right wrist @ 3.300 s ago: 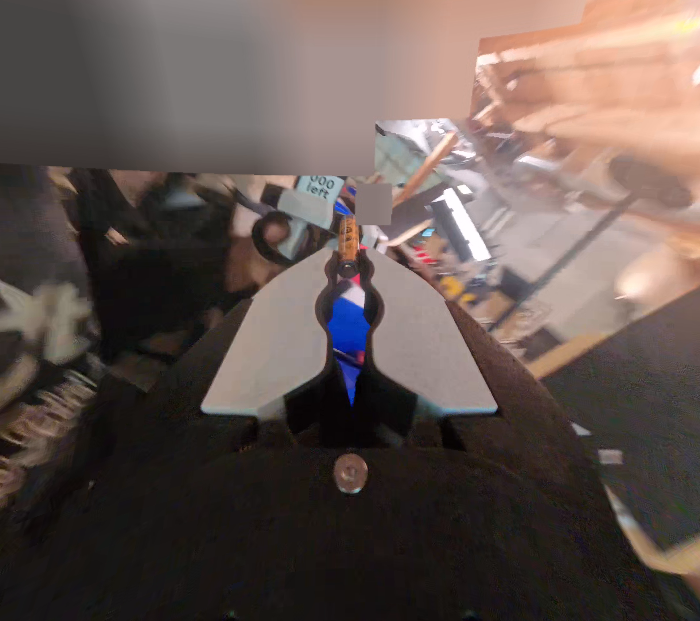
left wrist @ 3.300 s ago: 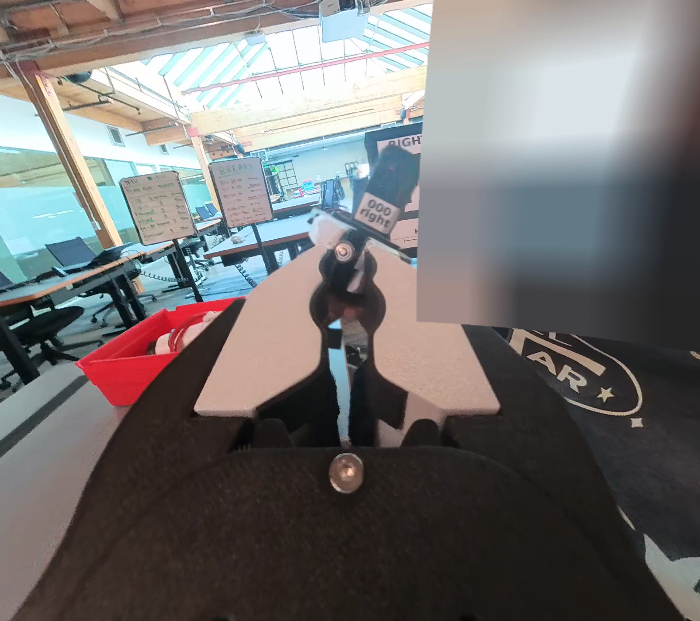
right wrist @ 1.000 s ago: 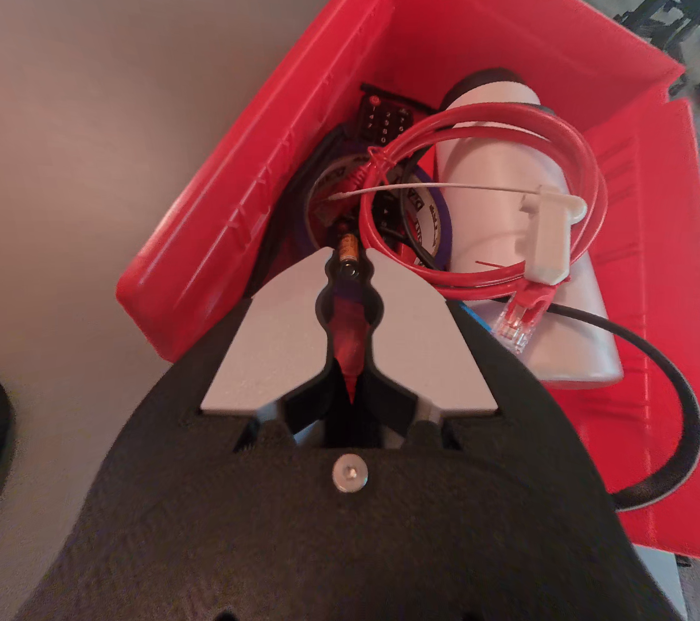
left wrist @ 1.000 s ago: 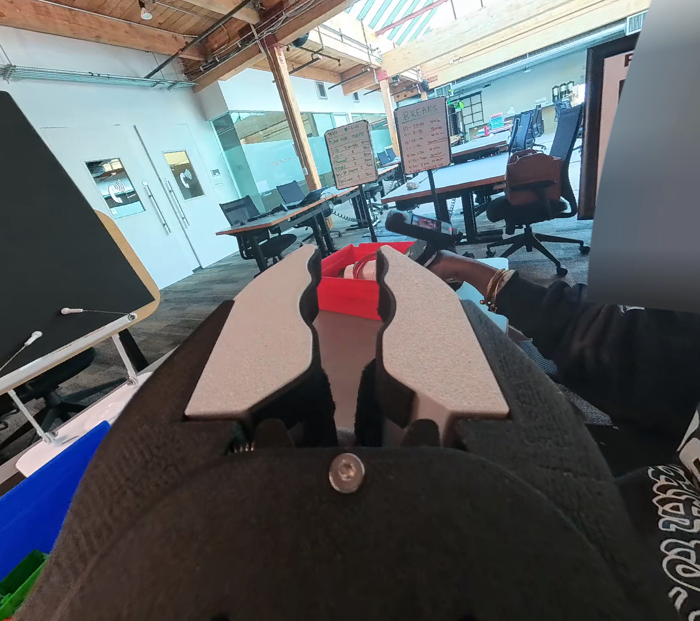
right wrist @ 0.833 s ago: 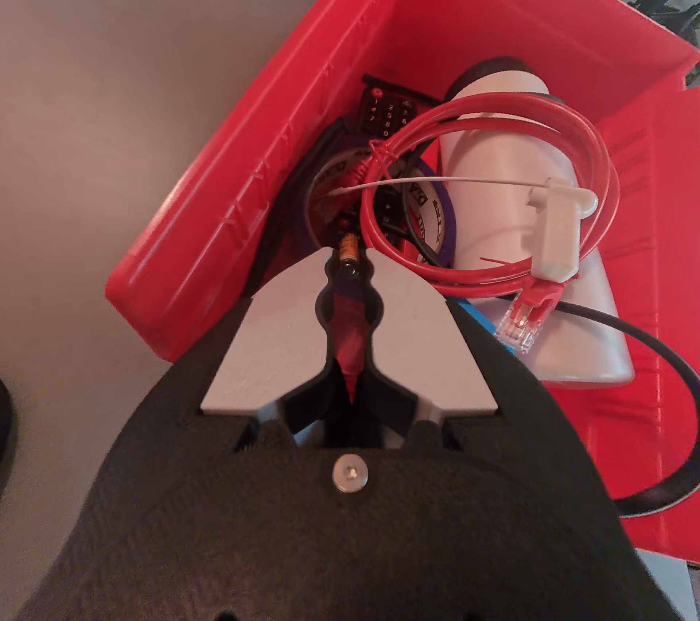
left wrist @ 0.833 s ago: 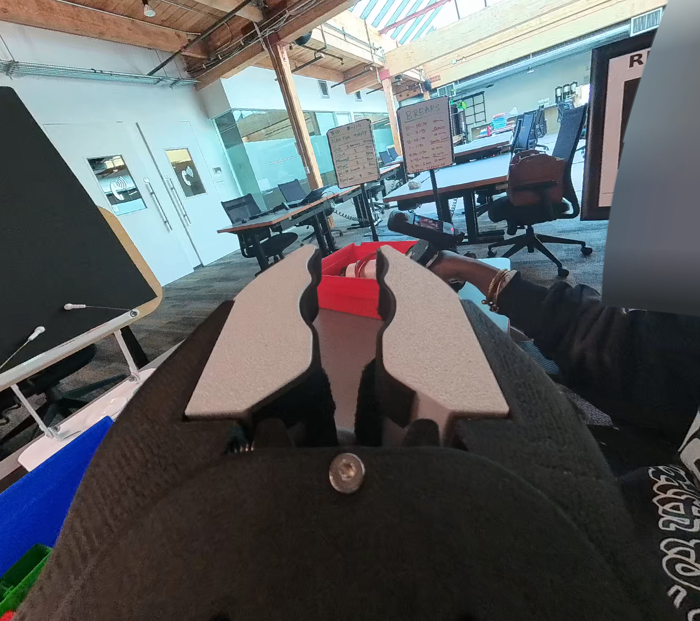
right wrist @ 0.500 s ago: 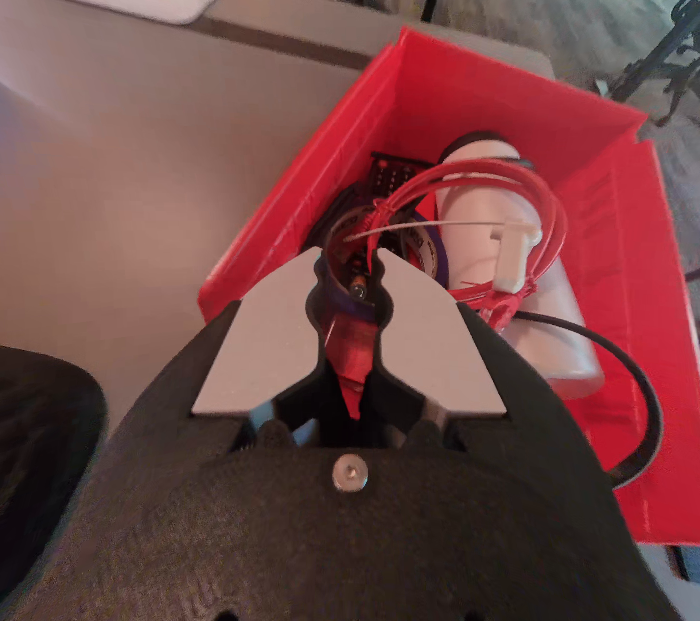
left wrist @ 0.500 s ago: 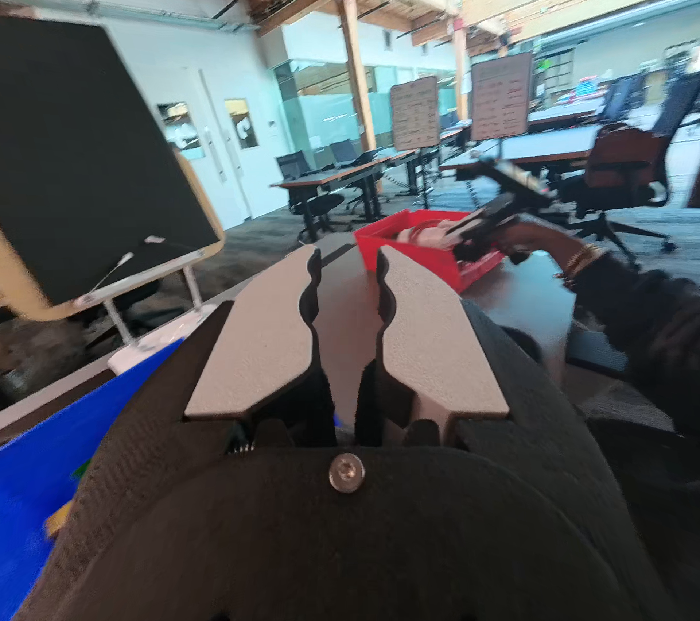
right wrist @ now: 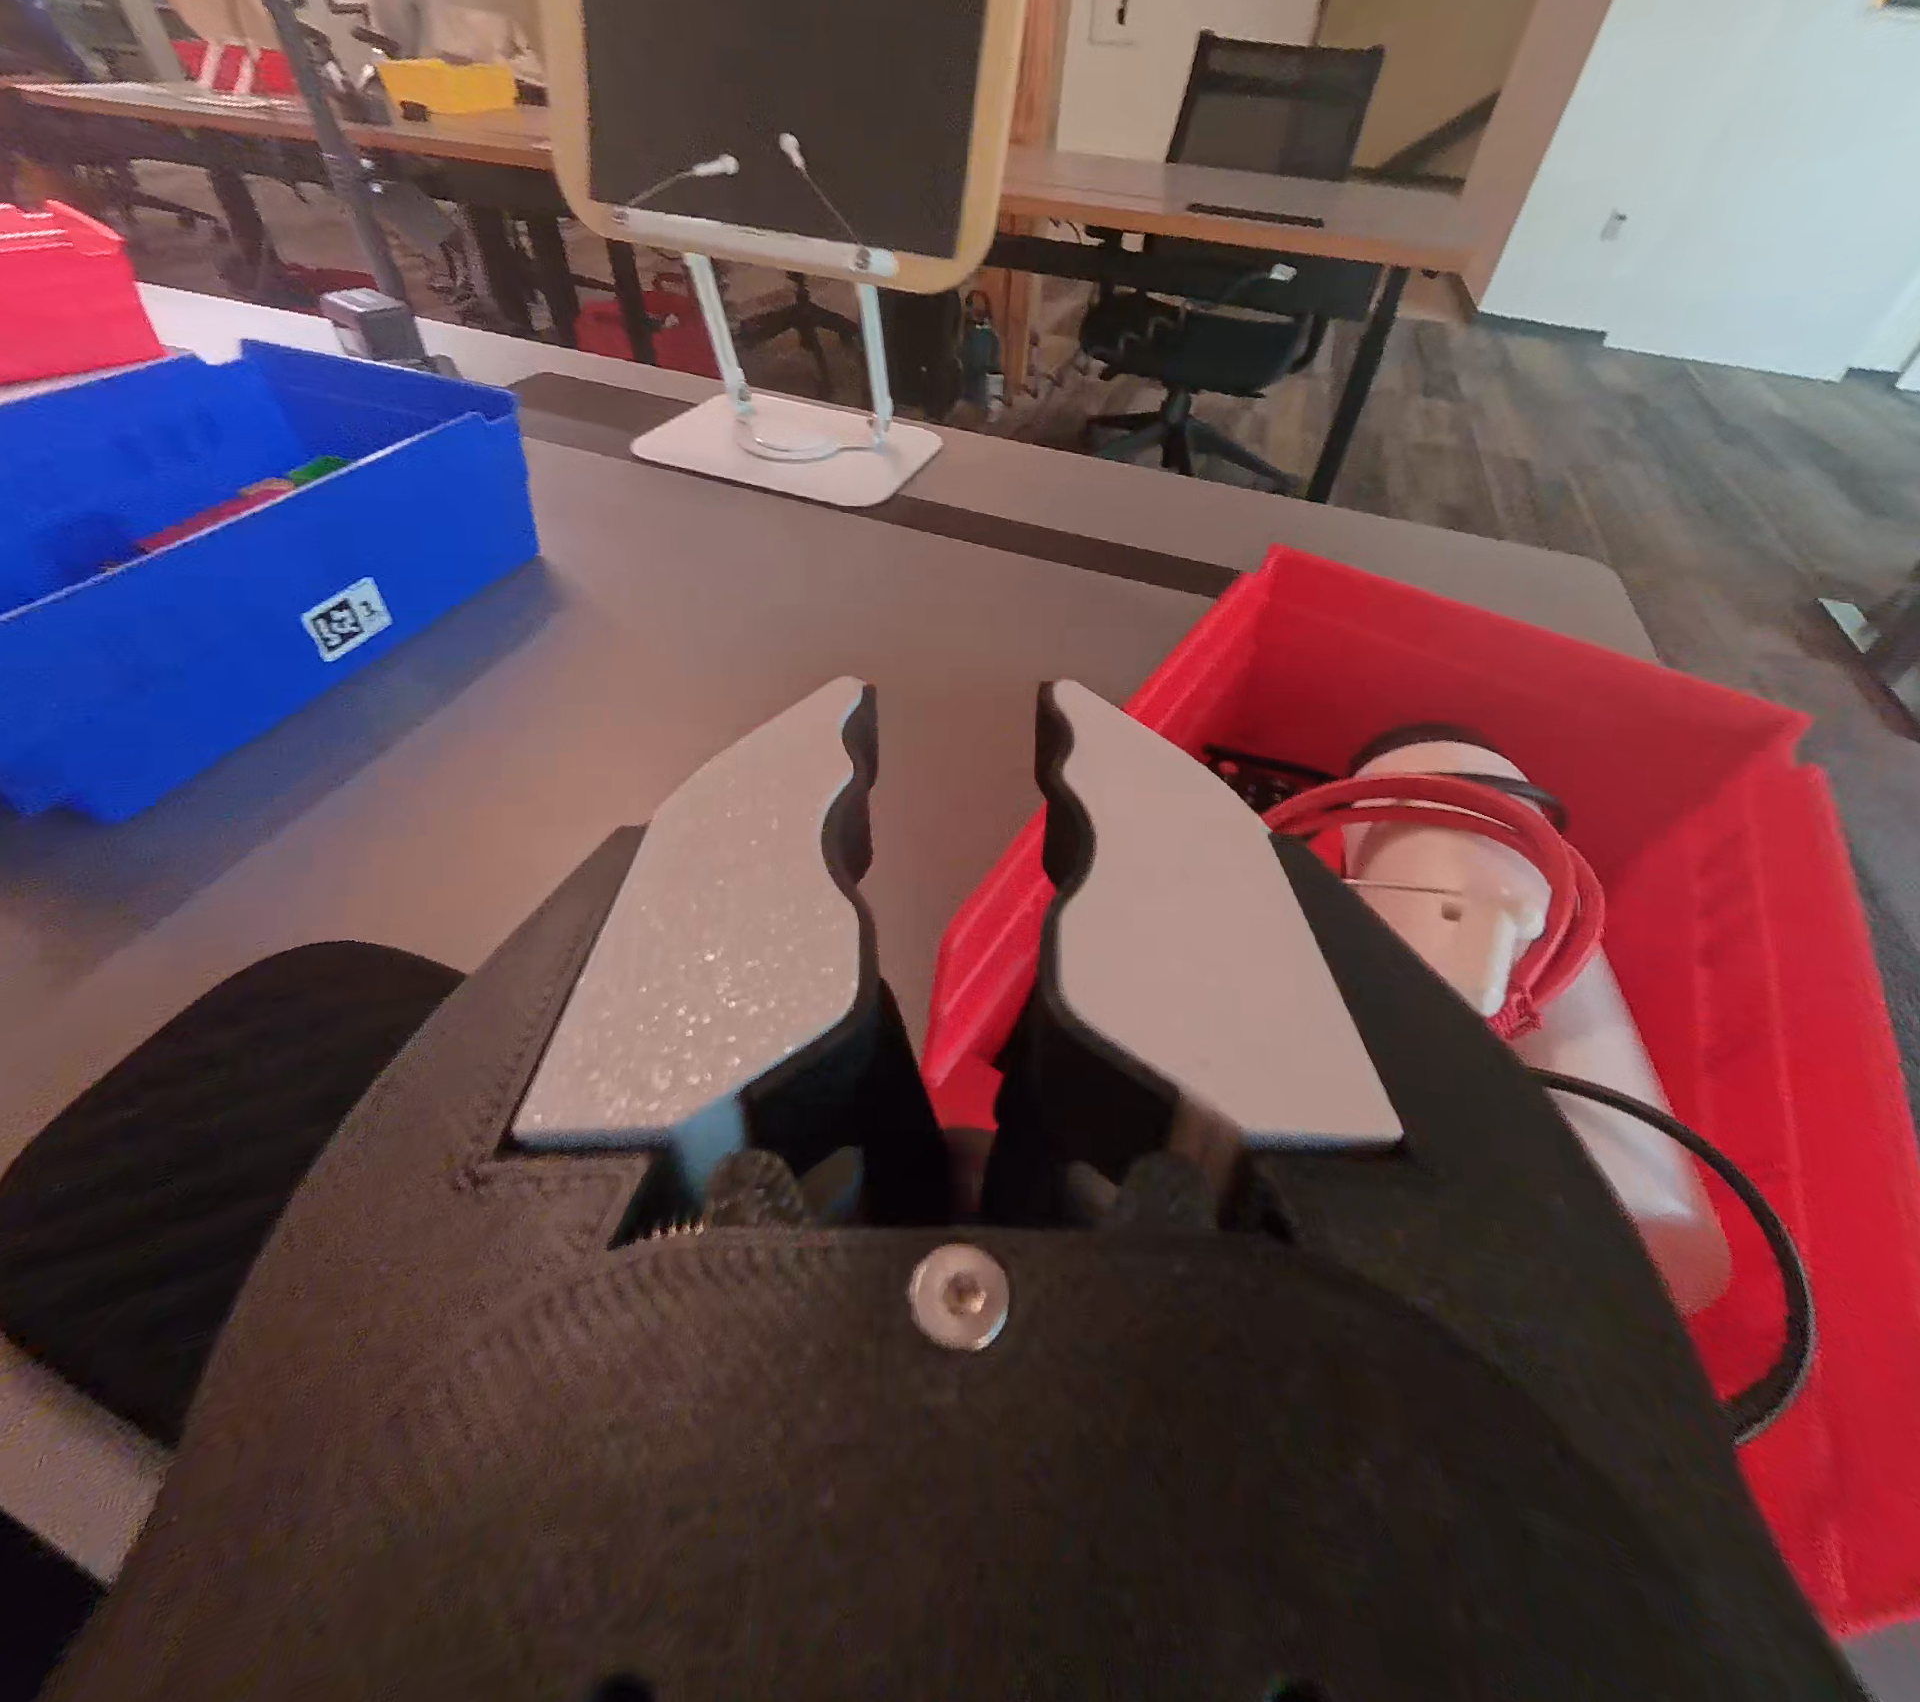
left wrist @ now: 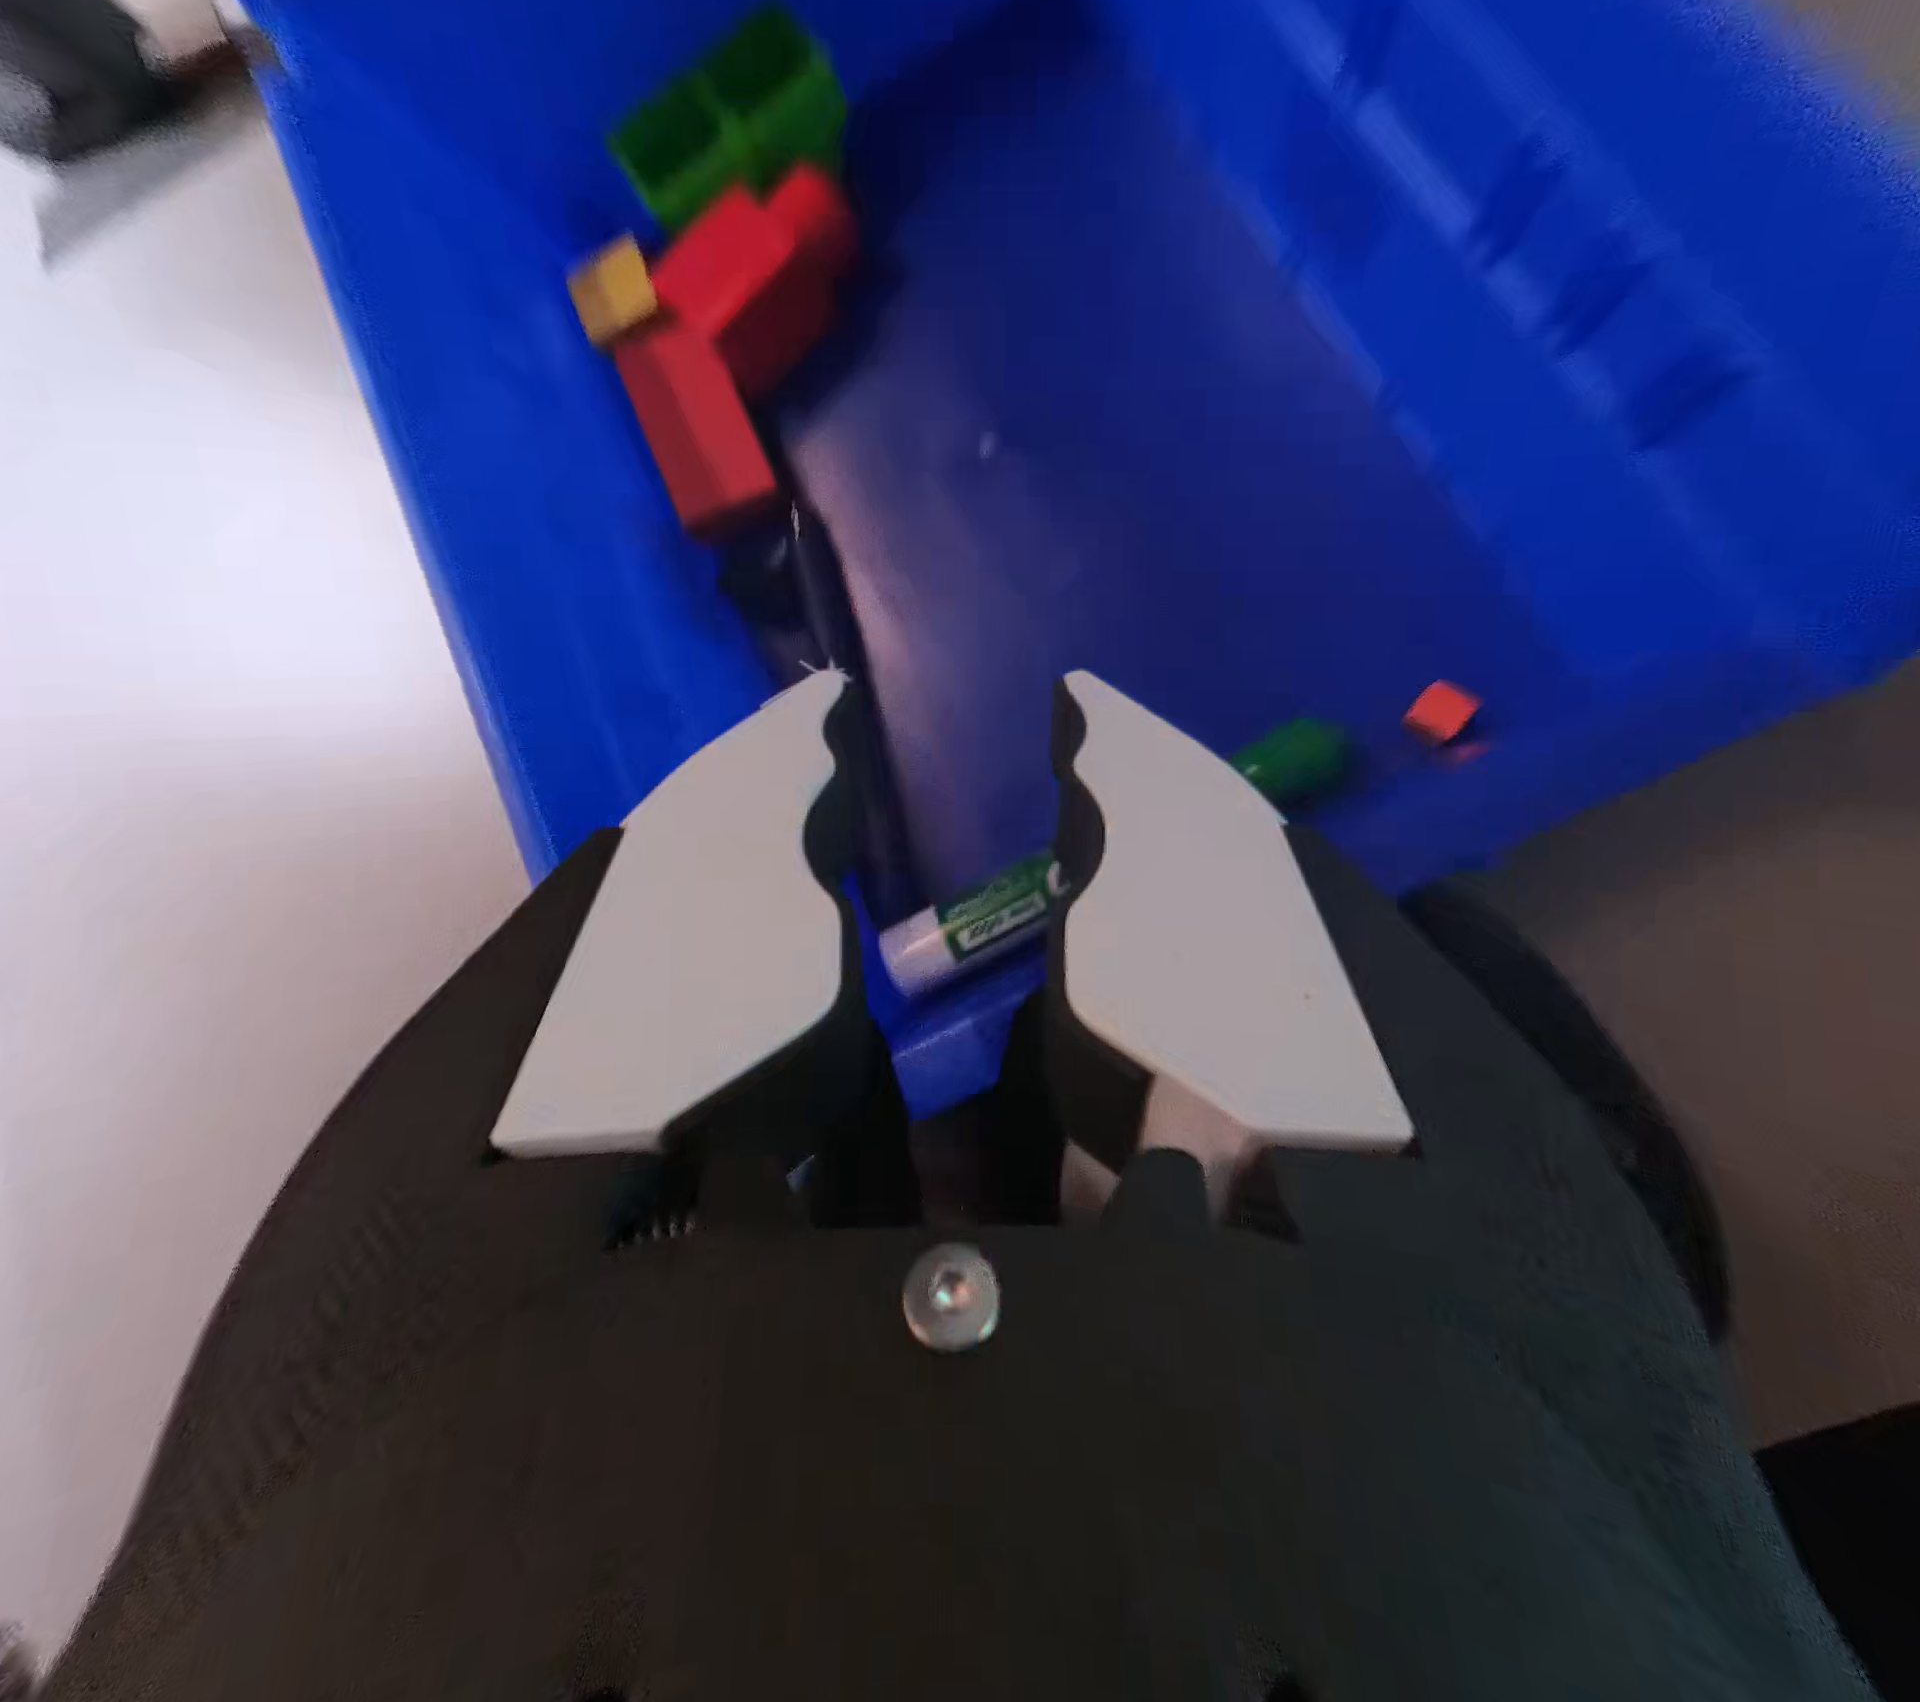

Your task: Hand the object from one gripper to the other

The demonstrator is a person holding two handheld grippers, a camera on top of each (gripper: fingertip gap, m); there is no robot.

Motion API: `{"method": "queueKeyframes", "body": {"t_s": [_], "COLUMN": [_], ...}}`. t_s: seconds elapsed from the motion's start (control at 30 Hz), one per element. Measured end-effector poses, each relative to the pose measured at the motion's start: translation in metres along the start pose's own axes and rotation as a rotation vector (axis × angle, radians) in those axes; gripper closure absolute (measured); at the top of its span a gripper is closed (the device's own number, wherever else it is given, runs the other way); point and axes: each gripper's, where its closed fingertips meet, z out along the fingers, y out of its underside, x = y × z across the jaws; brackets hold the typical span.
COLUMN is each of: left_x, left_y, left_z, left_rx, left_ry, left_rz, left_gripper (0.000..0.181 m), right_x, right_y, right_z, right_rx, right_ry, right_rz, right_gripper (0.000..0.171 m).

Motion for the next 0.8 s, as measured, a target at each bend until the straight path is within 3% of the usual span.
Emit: {"method": "queueKeyframes", "body": {"t_s": [0.17, 0.27, 0.6, 0.8], "left_x": [-0.008, -0.009, -0.014, -0.013], "left_y": [0.032, 0.039, 0.052, 0.053], "left_z": [0.027, 0.036, 0.046, 0.047], "left_rx": [-0.335, -0.451, -0.637, -0.638], "left_ry": [-0.004, 0.010, 0.004, 0.029], "left_rz": [0.014, 0.017, 0.026, 0.031], "left_gripper": [0.146, 0.149, 0.155, 0.157], "right_x": [-0.018, -0.027, -0.046, -0.050], "right_y": [-0.016, -0.027, -0.046, -0.055], "right_z": [-0.012, -0.019, -0.034, -0.041], "right_rx": [0.039, 0.080, 0.155, 0.202], "right_ry": [-0.025, -0.036, -0.045, -0.041], "right_rz": [-0.056, -0.078, -0.152, -0.177], "right_gripper": [0.142, 0.142, 0.144, 0.145]}}
